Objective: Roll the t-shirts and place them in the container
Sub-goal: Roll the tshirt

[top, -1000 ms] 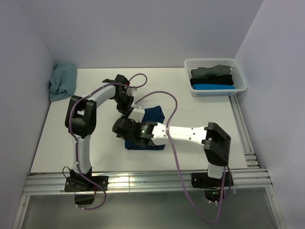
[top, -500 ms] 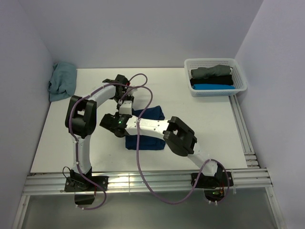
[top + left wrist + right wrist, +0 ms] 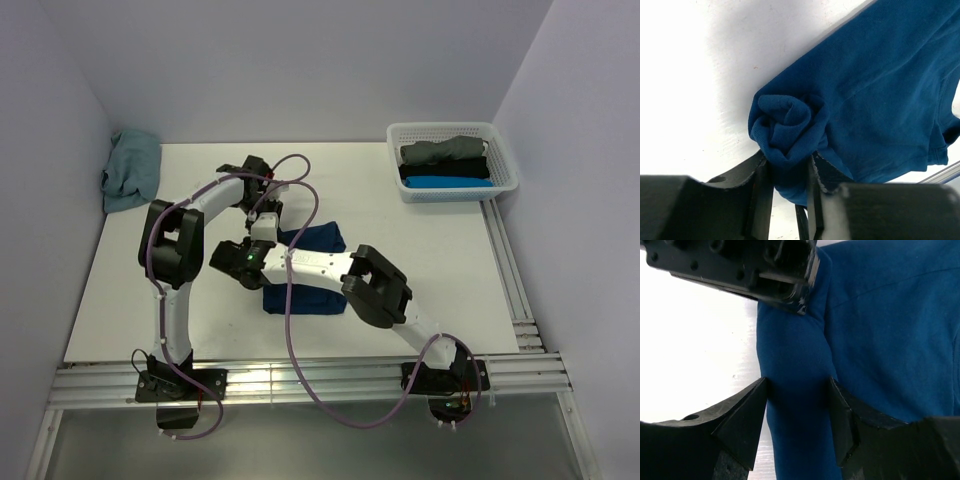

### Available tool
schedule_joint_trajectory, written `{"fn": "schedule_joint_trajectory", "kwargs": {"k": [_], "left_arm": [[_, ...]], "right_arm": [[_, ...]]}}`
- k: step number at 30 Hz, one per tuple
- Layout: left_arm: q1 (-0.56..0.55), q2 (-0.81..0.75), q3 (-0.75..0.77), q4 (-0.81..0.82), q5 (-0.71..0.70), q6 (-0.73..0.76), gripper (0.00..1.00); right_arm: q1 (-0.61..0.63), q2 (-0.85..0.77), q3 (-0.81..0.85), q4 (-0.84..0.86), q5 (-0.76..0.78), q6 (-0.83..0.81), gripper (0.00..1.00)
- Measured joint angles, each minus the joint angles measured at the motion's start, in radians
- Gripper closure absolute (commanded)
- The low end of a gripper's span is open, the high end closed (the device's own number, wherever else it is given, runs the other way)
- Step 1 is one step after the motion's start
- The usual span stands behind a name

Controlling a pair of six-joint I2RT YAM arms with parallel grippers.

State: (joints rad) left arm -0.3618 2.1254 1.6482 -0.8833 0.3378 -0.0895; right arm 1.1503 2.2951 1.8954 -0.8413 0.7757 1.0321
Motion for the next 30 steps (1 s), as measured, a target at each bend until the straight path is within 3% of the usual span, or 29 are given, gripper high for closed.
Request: {"fn": "schedule_joint_trajectory", "kwargs": {"k": [5,11,17,23,30], "left_arm": [[0.000,0.013,0.019,-0.018,-0.001,0.000,0.60],[0.000,0.037,0.058,-0.035,-0.004,0.008,0.40],[0.000,0.041,0.099,-0.044,-0.003,0.021,0.27],[0.011,0.041,0.170,-0.065,0.035,0.045,0.16],[0.055,0.020,0.172,-0.096,0.145,0.113,0.14]], "right_arm": [[0.006,0.000,-0.021,0.013,-0.010,0.000,0.41],[0.008,0.000,-0.056,0.047,-0.019,0.000,0.41],[0.006,-0.031,-0.138,0.130,-0.025,-0.001,0.53],[-0.045,-0.248,-0.491,0.457,-0.167,0.001,0.55],[-0.182,-0.454,-0.935,1.002,-0.461,0.064,0.56]]}}
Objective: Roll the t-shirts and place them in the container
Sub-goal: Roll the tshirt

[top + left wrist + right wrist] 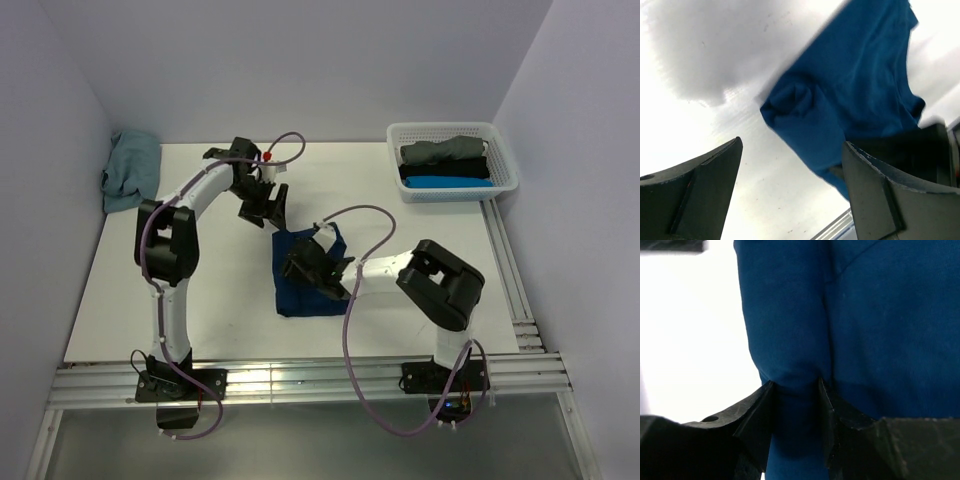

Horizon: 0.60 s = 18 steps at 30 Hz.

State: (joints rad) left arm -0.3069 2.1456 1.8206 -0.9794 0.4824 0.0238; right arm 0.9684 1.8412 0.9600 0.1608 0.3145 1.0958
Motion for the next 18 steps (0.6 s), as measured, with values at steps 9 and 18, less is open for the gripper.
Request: {"fn": "schedule_joint_trajectory", "kwargs": {"k": [9,18], "left_arm": [[0.023,-0.063,-0.189,0.053,0.107,0.031,0.14],[0.016,-0.057,-0.297,0.163,0.119,-0.041,0.38]], "right_arm": [[-0.093,0.050,-0.202,0.507,-0.225,0.133,0.57],[-0.096,0.132,-0.203,0.675,-0.283,0.202,0.55]]}}
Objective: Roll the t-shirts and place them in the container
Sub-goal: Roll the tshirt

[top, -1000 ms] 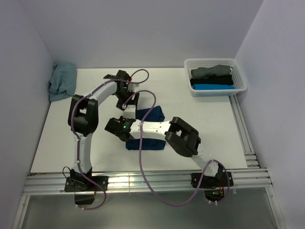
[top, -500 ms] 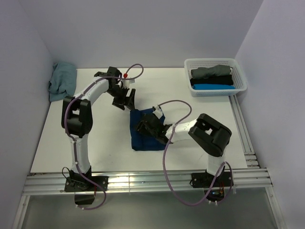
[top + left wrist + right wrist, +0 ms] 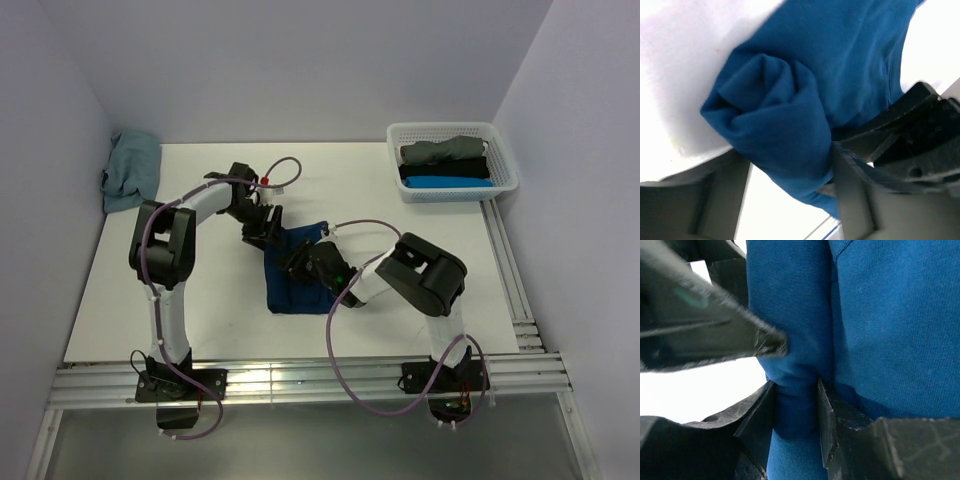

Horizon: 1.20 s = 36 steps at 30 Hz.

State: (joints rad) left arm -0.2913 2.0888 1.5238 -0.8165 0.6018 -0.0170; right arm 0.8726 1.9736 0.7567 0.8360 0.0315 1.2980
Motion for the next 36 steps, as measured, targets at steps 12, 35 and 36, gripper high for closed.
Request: {"fn": "schedule_joint_trajectory", "kwargs": {"k": [12,35,36], "left_arm": [[-0.046,0.004,0.048,-0.031,-0.133,-0.032,0.77],[-0.093,0.037,0.119,-0.097,-0.232,-0.034,0.78],[-0.094,0.037,0.119,-0.097,-0.232,-0.034,0.77]], "right_arm": [[0.083,-0.094,0.265,-0.634,0.220,-0.113,0.40],[0.256,0.224,1.000,-1.521,0.676,-0.258,0.43],[0.256,0.236,1.005,-1.531,0.680,-0.261,0.43]]}}
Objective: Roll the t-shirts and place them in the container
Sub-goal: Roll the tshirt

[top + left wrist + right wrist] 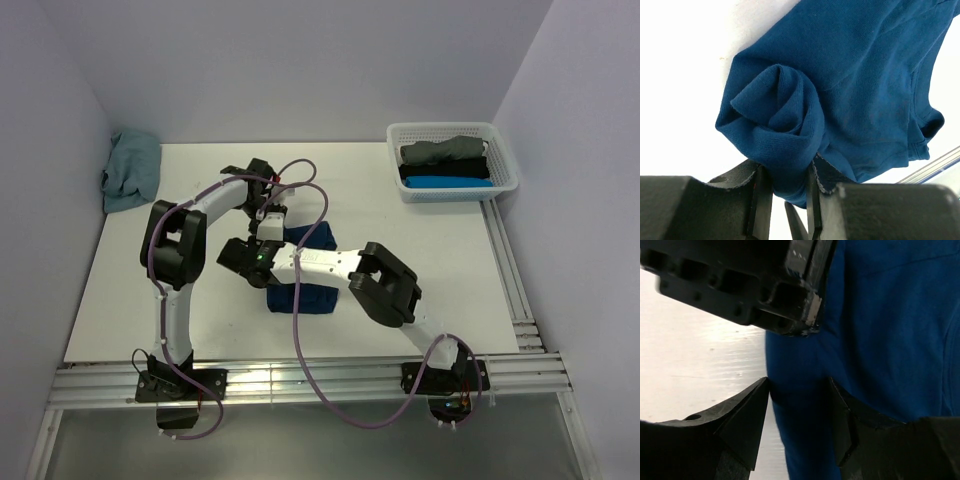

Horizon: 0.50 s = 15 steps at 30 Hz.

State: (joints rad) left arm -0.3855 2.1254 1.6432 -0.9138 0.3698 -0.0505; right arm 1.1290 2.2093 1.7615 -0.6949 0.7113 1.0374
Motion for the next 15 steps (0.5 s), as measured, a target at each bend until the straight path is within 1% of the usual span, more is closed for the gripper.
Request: {"fn": "schedule_joint_trajectory", "kwargs": {"k": [3,4,6,7,8,9,10,12,13,15], "left_arm": [[-0.002,0.000,0.000,0.000,-0.001,0.000,0.74],[-0.002,0.000,0.001,0.000,-0.002,0.000,0.71],[-0.002,0.000,0.002,-0.001,-0.002,0.000,0.67],[-0.002,0.002,0.003,-0.003,-0.002,0.000,0.63],[-0.002,0.003,0.005,-0.005,-0.002,0.002,0.55],[-0.002,0.006,0.009,-0.007,-0.001,0.004,0.50],[-0.002,0.009,0.013,-0.008,-0.001,0.005,0.41],[-0.002,0.017,0.020,-0.010,0.003,0.011,0.33],[-0.002,0.019,0.025,-0.012,0.011,0.013,0.28],[-0.002,0.020,0.045,-0.021,0.035,0.017,0.24]], "right_arm": [[0.000,0.018,0.005,-0.018,0.006,-0.005,0.43],[0.001,0.018,0.006,-0.023,0.007,-0.005,0.43],[0.002,0.018,0.006,-0.029,0.007,-0.002,0.46],[0.002,0.018,0.005,-0.031,0.007,0.002,0.50],[0.003,0.018,0.004,-0.032,0.007,0.006,0.52],[0.003,0.016,-0.001,-0.028,0.008,0.010,0.55],[0.003,0.013,-0.013,-0.018,0.006,0.014,0.62],[0.003,-0.004,-0.058,0.009,0.006,0.019,0.64],[0.003,-0.020,-0.093,0.040,0.005,0.022,0.68],[0.000,-0.061,-0.158,0.092,-0.008,0.024,0.71]]}}
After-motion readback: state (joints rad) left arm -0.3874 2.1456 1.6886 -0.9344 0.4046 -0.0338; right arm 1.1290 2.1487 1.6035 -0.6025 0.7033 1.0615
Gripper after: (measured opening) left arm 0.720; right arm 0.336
